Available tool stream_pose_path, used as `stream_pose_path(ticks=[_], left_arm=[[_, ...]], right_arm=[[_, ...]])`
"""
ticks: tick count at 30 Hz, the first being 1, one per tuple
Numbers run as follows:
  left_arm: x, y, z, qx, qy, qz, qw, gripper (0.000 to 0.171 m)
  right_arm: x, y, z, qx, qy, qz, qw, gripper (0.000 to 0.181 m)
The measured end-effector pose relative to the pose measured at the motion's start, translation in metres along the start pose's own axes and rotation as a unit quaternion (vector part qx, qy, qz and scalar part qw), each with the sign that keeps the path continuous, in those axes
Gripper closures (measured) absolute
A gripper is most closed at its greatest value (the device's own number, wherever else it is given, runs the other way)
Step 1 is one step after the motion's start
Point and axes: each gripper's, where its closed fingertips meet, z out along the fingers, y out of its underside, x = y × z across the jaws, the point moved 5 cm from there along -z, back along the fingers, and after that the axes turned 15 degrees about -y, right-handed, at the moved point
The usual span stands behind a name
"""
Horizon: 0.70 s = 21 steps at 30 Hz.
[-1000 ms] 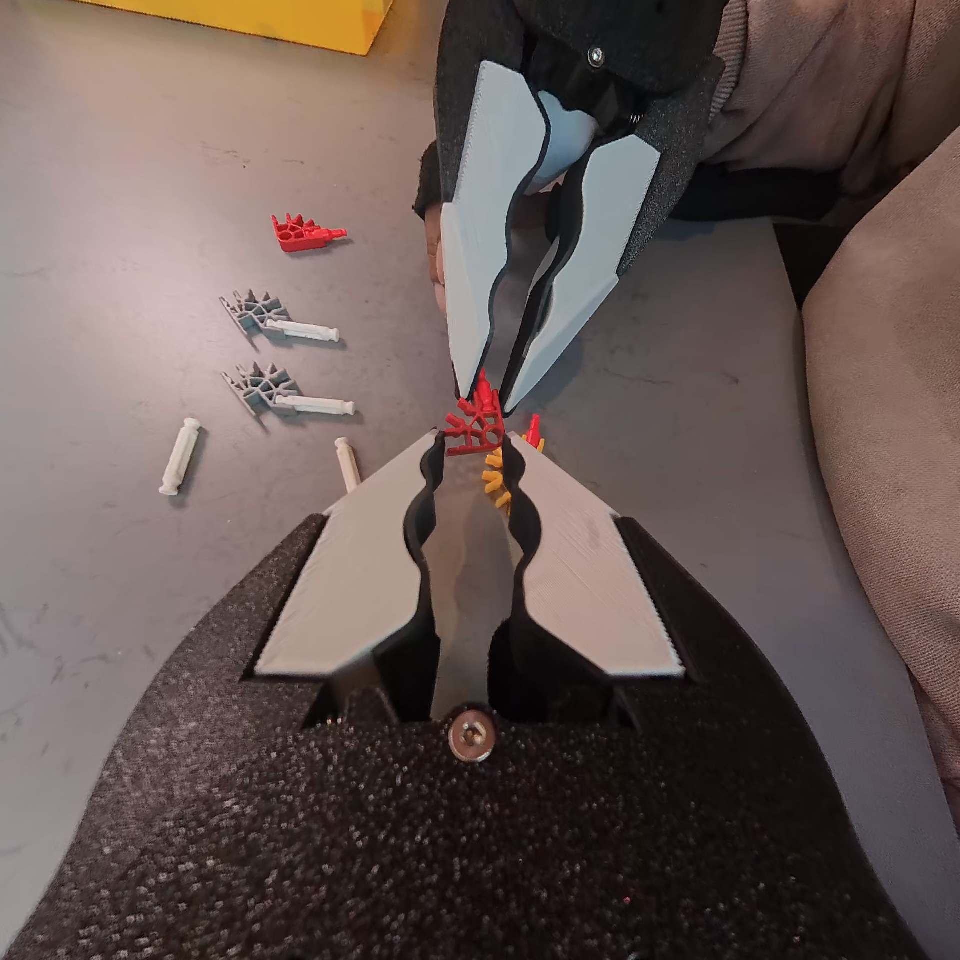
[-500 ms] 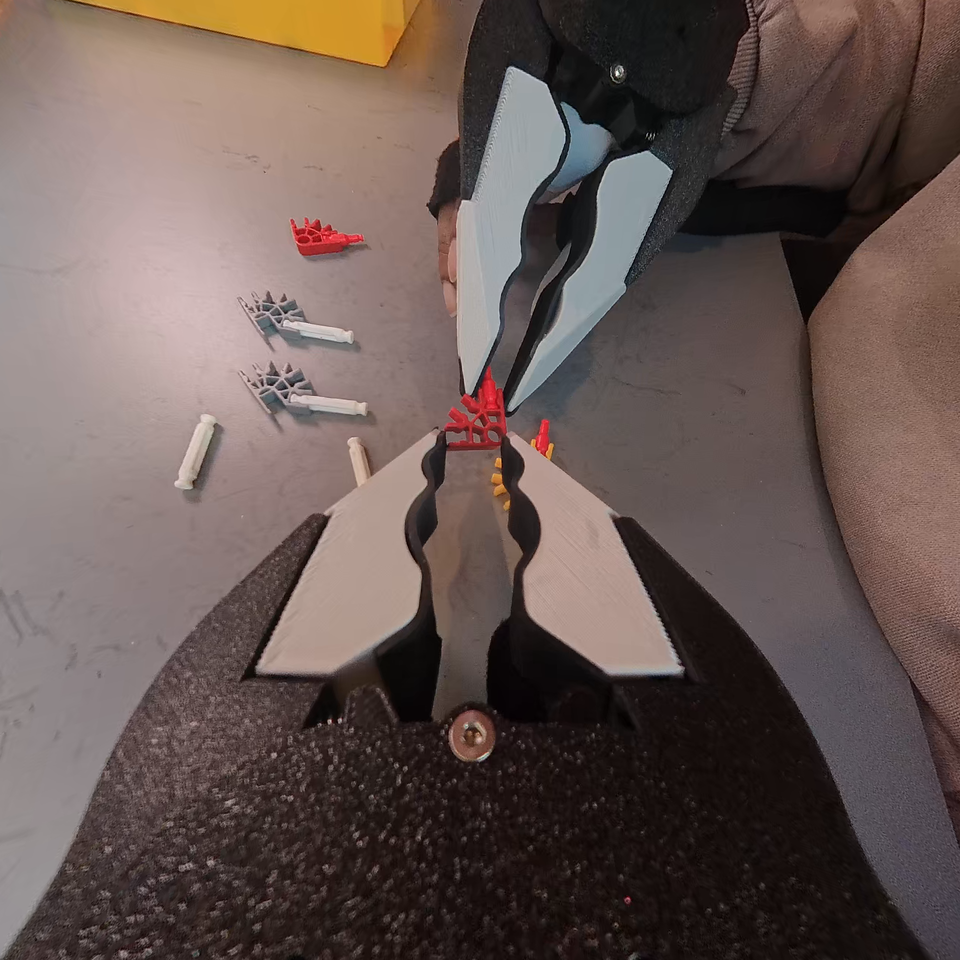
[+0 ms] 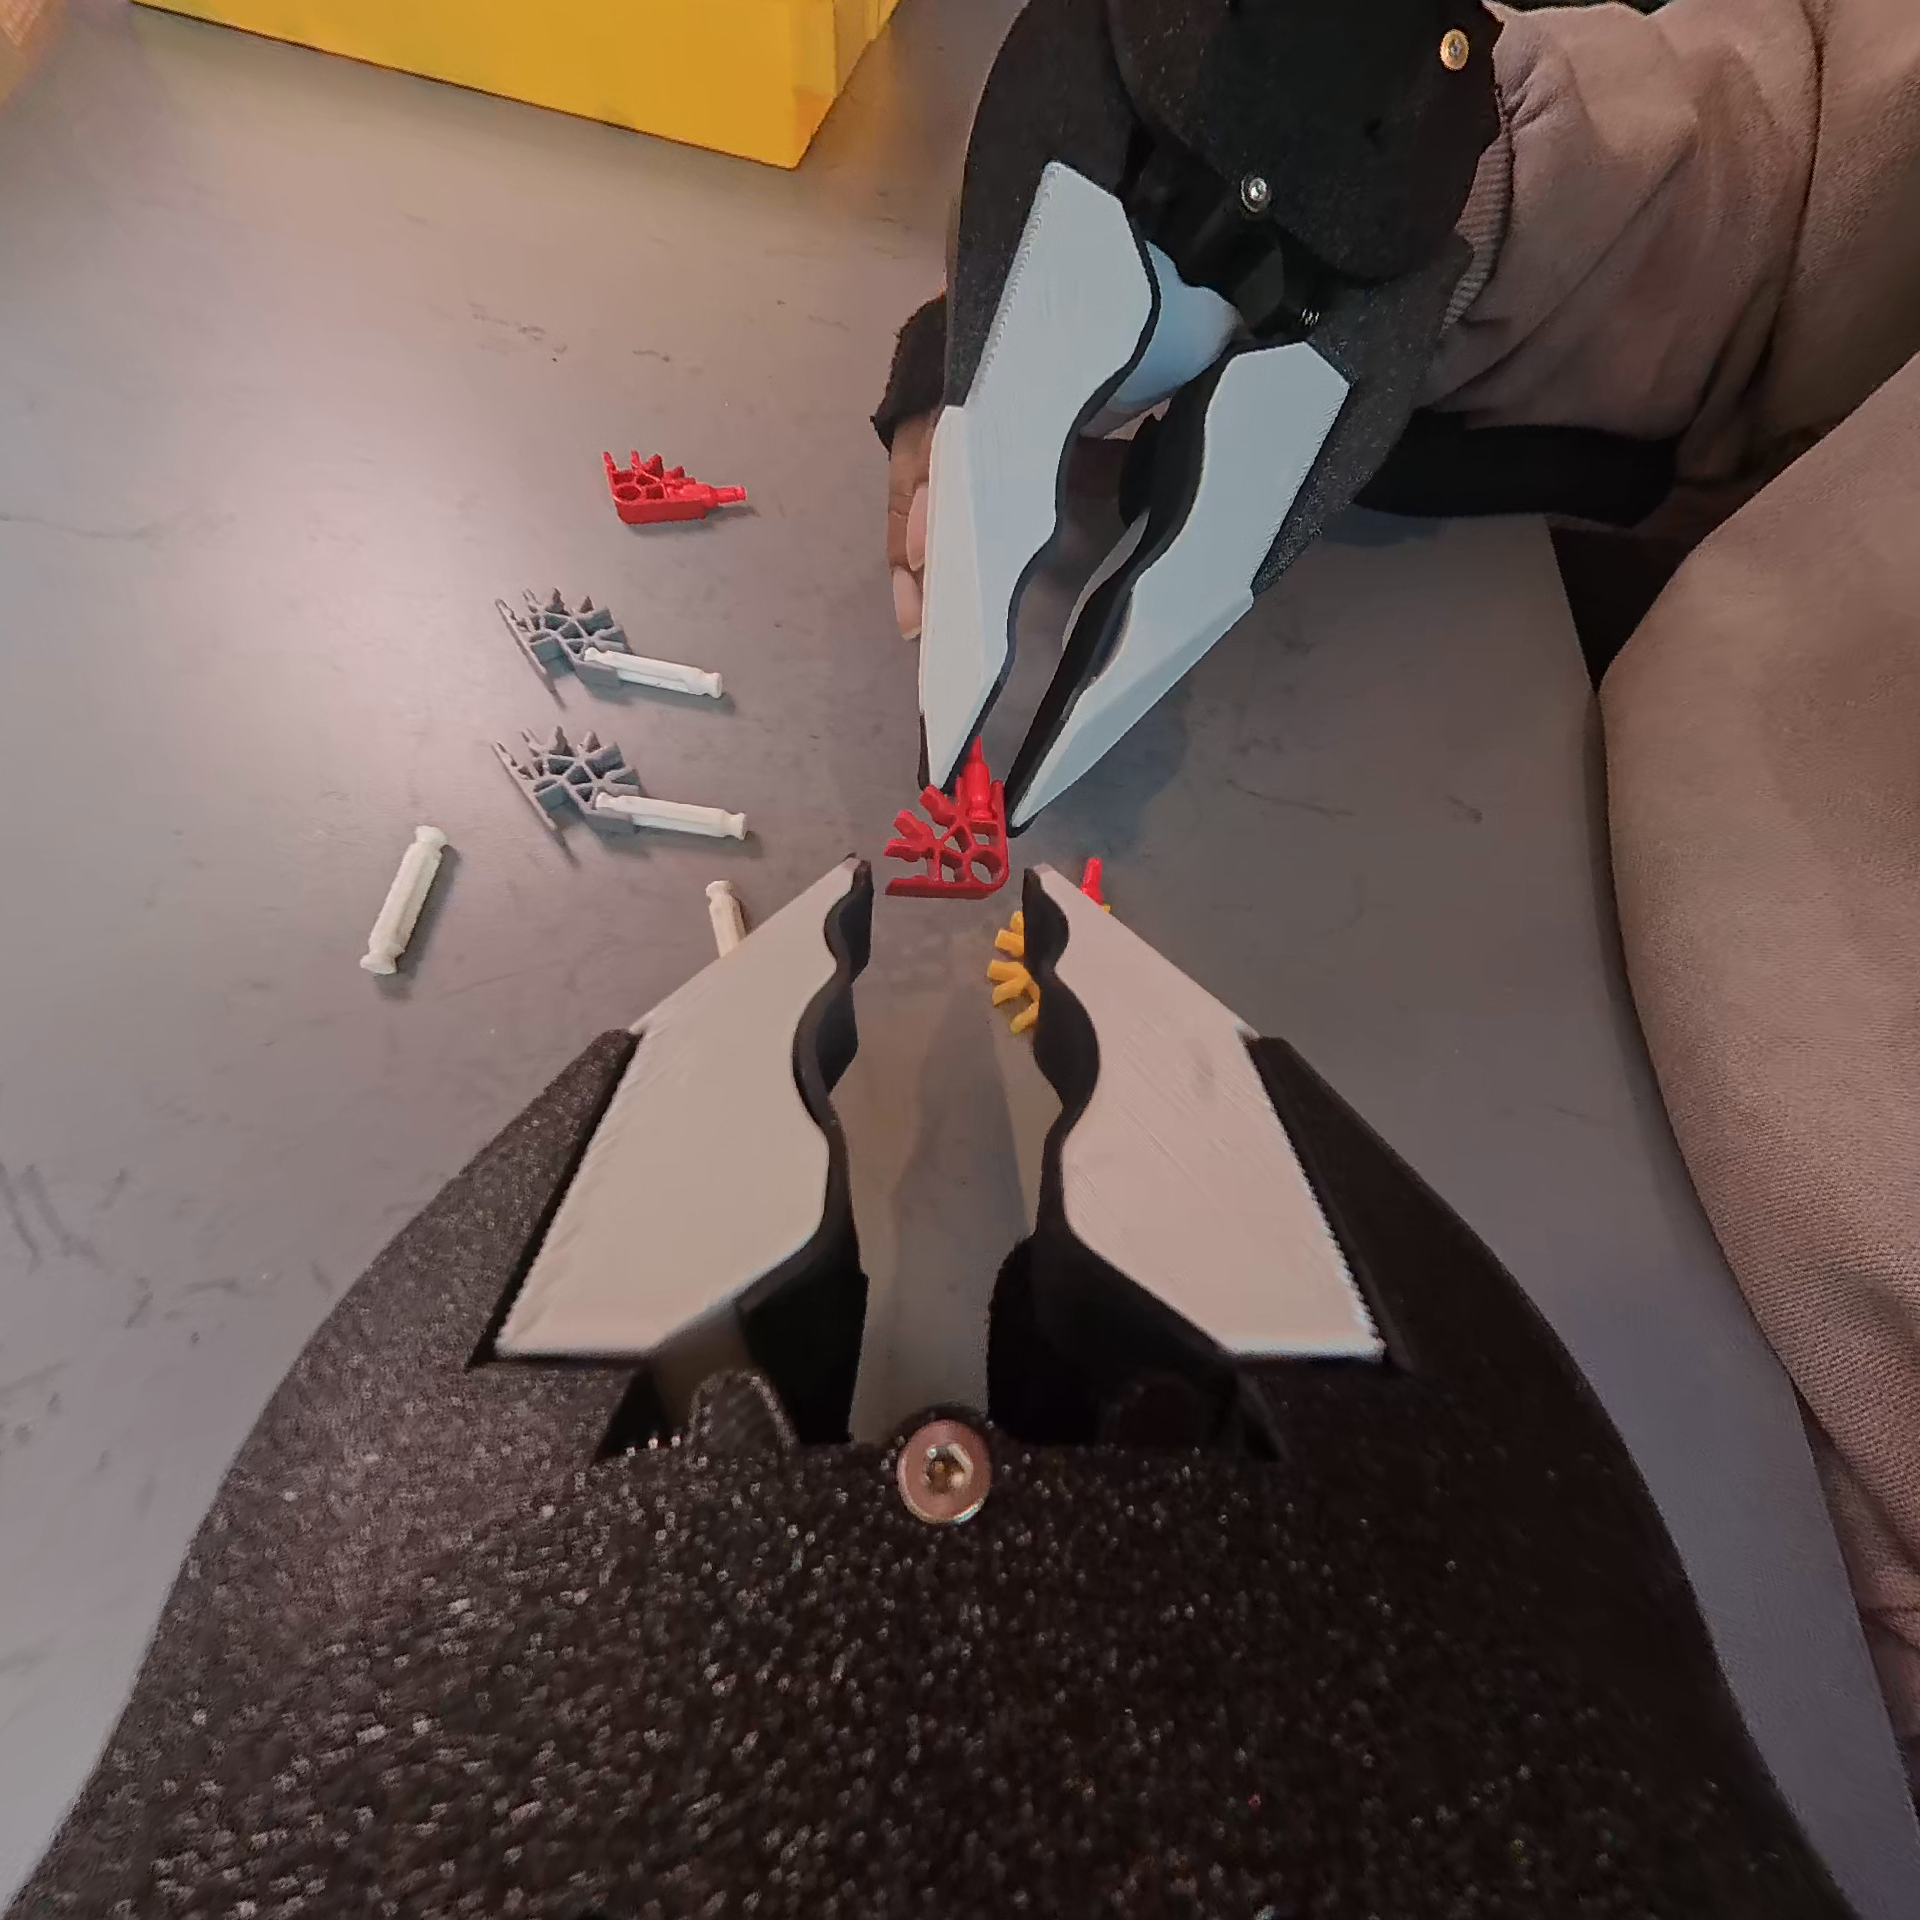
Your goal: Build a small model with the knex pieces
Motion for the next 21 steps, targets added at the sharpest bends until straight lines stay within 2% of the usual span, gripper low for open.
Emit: stream_pose_path(ticks=[13, 21], left_arm=[[0.0047, -0.0017, -0.0010, 0.004, 0.021, -0.001, 1.000, 0.148], [0.0096, 0.0056, 0.0005, -0.007, 0.010, 0.066, 0.998, 0.148]], right_arm=[[-0.0050, -0.0049, 0.0001, 0.013, -0.007, -0.029, 0.999, 0.172], [-0.0101, -0.0025, 0.0017, 0.007, -0.033, -0.029, 0.999, 0.173]])
